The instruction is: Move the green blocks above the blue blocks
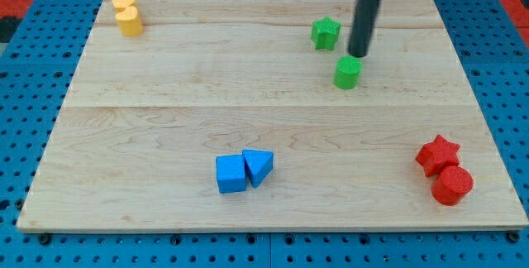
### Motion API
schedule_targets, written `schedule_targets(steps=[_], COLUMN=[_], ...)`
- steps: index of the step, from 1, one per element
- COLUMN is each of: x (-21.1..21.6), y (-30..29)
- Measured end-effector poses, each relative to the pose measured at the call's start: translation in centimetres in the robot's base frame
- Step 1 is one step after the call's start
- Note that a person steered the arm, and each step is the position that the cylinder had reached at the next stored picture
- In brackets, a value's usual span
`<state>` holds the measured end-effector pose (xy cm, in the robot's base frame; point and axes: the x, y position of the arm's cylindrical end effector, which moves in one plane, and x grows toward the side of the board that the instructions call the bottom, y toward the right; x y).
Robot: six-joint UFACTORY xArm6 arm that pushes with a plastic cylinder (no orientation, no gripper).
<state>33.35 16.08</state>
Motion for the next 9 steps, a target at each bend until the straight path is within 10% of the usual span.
schedule_targets(steps=[2, 6, 9], x=[-4.7, 0.8, -1.2], y=[-9.9, -19.4, 0.7])
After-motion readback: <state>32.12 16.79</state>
